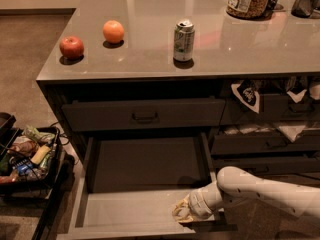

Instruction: Open middle drawer

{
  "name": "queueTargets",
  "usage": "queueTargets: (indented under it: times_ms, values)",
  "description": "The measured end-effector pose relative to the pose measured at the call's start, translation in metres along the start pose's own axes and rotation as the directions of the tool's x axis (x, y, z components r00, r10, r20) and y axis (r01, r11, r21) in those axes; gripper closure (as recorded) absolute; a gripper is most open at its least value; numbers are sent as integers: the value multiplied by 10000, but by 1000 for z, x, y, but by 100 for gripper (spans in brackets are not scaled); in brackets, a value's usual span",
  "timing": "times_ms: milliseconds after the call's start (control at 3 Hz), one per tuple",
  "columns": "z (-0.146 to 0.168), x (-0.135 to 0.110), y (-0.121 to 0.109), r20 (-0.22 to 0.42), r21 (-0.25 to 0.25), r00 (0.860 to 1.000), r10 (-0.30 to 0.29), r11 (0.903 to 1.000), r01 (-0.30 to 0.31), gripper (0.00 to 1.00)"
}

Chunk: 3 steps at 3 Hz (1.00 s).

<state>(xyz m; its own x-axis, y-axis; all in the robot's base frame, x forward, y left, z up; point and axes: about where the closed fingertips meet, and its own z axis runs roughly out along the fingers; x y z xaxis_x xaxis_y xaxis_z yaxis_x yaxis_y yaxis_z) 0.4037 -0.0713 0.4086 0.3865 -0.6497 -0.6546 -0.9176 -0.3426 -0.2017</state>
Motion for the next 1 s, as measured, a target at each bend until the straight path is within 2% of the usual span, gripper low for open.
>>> queueTargets:
  times_ms: [333,667,1000]
  values:
    - [0,0,0,0,-1,10000,-1,10000,1,100]
    - [2,2,-11,-74,-141,9999,-117,9998,116,100]
    - [-21,0,-49,-267,443,9981,-560,9974,571,100]
